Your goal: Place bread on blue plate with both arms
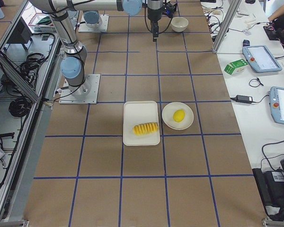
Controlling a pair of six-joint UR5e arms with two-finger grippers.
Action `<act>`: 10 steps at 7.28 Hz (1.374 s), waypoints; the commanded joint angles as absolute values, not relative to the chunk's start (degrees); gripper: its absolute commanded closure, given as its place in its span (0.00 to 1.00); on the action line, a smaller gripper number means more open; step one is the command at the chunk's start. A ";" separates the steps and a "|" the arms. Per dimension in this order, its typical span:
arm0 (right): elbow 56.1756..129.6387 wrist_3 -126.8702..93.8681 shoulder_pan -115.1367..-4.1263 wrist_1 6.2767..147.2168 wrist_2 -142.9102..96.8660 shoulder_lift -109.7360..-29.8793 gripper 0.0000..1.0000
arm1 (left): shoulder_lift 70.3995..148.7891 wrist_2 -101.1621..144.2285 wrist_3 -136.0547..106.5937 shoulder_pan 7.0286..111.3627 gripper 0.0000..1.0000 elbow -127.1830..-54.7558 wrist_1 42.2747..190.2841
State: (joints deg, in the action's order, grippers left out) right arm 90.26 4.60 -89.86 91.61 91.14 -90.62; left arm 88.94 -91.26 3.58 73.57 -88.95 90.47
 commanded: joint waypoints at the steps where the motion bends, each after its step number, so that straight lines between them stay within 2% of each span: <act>1: 90.26 4.66 -89.82 91.67 91.14 -90.62 0.00 | 89.03 -95.42 14.25 62.29 0.00 -87.98 90.26; 3: 90.35 5.70 -89.13 91.49 91.84 -90.53 0.00 | 90.61 -95.01 30.07 49.28 0.00 -88.06 88.52; 5: 90.79 5.80 -88.77 91.49 91.85 -90.70 0.00 | 92.10 -94.49 35.30 41.78 0.00 -89.30 84.12; 8: 91.93 5.80 -88.77 91.93 91.85 -91.49 0.00 | 97.71 -85.55 43.64 33.86 0.00 -89.38 80.53; 10: 91.93 5.80 -88.68 92.02 91.85 -91.49 0.00 | 102.37 -84.73 44.12 33.75 0.00 -89.30 76.56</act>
State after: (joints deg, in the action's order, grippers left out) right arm 91.90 5.84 -88.71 91.97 91.88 -91.46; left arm 99.64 -85.57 43.36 34.16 -89.36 78.35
